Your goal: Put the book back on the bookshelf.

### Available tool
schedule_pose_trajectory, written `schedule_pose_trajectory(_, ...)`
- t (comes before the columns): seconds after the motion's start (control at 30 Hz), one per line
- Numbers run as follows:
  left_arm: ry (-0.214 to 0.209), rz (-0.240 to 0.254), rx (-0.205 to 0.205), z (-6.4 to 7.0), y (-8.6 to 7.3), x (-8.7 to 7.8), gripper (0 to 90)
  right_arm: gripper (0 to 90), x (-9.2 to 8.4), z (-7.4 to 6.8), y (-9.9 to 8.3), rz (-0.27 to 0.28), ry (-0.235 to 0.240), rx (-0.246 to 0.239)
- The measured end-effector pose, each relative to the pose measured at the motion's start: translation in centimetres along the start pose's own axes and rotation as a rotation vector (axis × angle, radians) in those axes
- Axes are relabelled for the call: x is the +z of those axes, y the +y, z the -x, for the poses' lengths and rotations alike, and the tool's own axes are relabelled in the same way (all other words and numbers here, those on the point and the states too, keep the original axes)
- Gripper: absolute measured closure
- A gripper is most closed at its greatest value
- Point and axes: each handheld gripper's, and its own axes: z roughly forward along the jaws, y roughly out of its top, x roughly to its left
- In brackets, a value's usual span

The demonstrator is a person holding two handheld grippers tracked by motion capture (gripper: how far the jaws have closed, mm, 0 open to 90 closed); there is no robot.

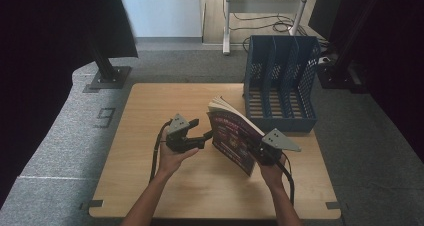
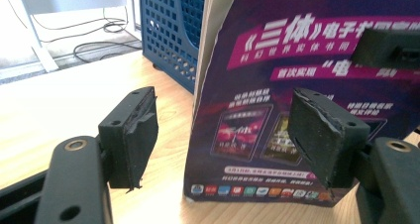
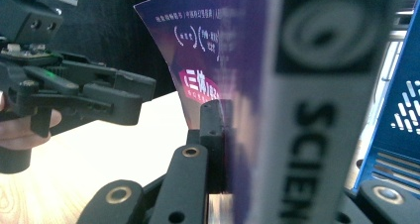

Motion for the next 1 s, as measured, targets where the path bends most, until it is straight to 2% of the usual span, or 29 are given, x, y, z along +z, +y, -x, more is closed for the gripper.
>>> schedule_pose_trajectory(0.37,0.012,-0.033,0.000,0.0,-2.0,0.0,28.4,81.3,-0.1,-0.2,0.0,0.000,-0.005,-0.003)
schedule_pose_trajectory(0.6,0.011,-0.052,-0.027,-0.1,-4.0,0.0,28.7,81.3,-0.1,-0.3,0.0,0.001,-0.004,-0.008)
schedule_pose_trajectory(1.0,0.028,-0.067,-0.049,-0.8,-5.7,-0.2,28.9,81.3,-0.1,-0.3,0.0,0.000,-0.005,-0.013)
